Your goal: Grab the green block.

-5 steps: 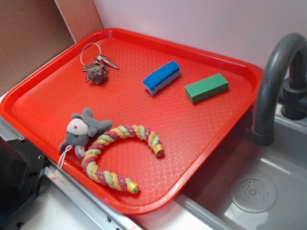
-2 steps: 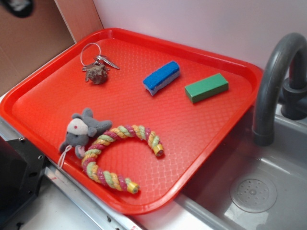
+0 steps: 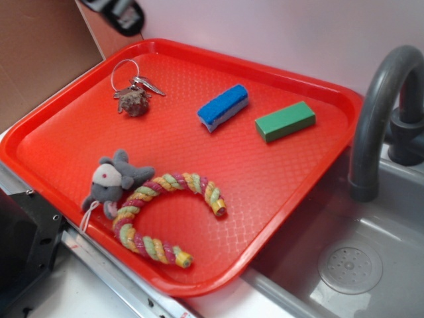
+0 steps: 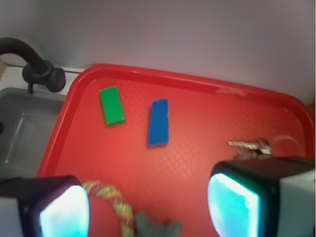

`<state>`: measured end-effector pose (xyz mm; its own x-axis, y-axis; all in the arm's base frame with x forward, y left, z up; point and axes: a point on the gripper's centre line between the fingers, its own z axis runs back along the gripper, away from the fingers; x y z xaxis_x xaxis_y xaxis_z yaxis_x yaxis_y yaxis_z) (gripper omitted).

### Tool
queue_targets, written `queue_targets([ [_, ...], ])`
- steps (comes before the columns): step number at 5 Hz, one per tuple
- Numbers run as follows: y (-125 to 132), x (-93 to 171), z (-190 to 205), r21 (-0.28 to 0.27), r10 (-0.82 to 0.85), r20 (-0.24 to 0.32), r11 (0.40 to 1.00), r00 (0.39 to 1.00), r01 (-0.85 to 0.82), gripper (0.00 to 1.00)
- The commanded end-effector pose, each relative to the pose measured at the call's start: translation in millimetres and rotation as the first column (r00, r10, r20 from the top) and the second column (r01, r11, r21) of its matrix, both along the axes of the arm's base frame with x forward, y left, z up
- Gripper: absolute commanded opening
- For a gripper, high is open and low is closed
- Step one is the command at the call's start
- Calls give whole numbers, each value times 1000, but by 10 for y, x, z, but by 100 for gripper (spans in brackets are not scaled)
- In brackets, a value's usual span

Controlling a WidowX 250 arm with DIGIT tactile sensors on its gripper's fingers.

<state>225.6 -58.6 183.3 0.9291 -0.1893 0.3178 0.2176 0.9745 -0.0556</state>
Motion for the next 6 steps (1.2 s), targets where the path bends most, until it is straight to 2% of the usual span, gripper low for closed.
queue_targets([
  [1, -320, 489, -223, 95, -19, -1, 995, 1000, 19, 100],
  [2, -420, 652, -402, 108, -29, -16, 994, 999, 31, 100],
  [3, -492, 712, -584, 161, -25, -49, 986, 998, 33, 100],
  [5, -667, 792, -991, 128, -80, -125, 987, 989, 96, 100],
  [6, -705, 892, -1146, 161, -75, -159, 982, 984, 101, 100],
])
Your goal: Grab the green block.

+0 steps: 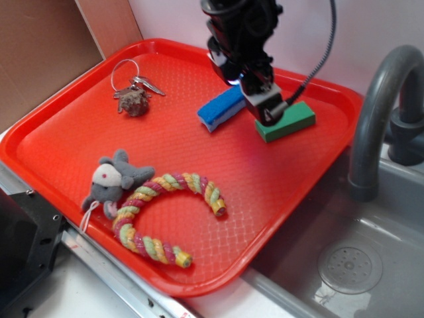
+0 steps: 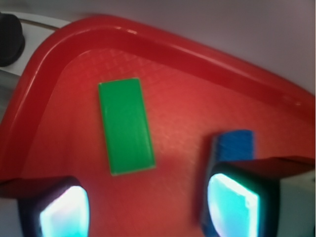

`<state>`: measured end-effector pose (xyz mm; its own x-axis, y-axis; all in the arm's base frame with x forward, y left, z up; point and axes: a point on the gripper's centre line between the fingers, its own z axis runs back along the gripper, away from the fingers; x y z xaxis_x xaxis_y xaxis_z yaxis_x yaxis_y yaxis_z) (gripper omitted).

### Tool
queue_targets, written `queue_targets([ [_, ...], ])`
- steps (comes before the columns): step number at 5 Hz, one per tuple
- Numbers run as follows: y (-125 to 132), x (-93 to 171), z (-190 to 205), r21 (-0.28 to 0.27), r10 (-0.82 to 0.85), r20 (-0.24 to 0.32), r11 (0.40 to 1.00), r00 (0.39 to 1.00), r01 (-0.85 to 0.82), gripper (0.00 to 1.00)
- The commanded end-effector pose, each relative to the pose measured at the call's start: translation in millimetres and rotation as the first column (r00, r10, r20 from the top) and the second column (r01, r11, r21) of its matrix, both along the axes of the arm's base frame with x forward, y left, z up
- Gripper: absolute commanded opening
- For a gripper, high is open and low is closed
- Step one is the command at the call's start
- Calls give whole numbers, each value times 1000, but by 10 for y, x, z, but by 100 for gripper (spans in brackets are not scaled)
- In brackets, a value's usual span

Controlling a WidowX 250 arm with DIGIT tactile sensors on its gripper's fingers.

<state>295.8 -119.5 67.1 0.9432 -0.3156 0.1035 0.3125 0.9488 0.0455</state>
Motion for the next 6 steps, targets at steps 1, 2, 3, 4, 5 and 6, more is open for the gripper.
queue_targets([
  [1, -119, 268, -169, 40, -7, 3, 999, 1000, 7, 100],
  [2, -129, 304, -289, 29, -39, -28, 999, 999, 40, 100],
  [3, -143, 321, -365, 20, -43, -53, 999, 998, 44, 100],
  [4, -164, 300, -421, 37, -65, -78, 997, 995, 68, 0],
  [5, -157, 276, -460, 43, -50, -82, 998, 995, 53, 0],
  [6, -67, 293, -381, 51, -19, -117, 998, 993, 25, 0],
])
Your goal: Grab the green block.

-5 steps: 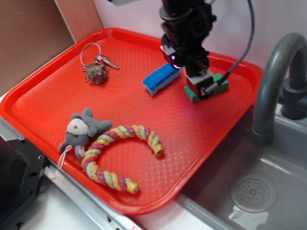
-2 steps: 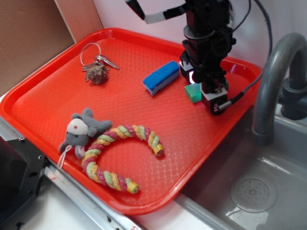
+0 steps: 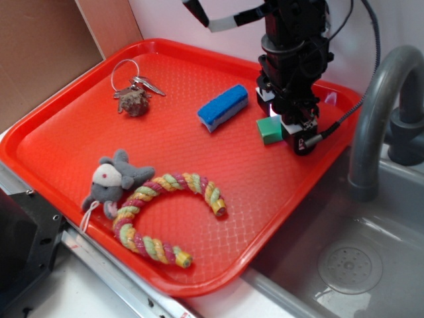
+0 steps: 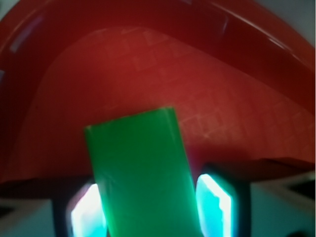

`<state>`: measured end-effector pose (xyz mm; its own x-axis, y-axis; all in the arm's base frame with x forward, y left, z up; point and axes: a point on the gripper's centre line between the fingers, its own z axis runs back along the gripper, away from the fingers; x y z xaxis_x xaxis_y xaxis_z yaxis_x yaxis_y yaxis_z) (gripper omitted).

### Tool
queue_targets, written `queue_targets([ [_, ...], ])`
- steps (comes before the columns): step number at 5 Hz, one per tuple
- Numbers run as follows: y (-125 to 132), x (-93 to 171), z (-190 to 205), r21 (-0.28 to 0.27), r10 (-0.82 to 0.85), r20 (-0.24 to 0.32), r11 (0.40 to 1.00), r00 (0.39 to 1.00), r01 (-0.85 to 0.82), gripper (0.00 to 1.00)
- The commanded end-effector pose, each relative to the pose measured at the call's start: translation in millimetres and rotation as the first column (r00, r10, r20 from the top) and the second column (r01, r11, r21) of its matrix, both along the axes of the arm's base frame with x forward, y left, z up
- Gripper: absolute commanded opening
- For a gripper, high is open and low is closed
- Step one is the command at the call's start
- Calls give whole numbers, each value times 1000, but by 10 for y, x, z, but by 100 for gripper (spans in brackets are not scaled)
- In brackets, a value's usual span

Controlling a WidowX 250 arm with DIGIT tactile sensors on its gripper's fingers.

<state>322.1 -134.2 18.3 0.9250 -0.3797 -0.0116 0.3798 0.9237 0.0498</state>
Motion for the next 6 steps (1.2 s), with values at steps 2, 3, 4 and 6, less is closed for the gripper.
queue_targets([
  [2, 508, -278, 968, -76, 236, 31, 969, 971, -233, 0],
  [3, 751, -557, 1336, -144, 369, 74, 923, 927, -356, 0],
  [4, 1012, -927, 1557, -224, 486, 95, 861, 869, -457, 0],
  [6, 1192, -1179, 1550, -272, 594, 44, 780, 803, -563, 0],
])
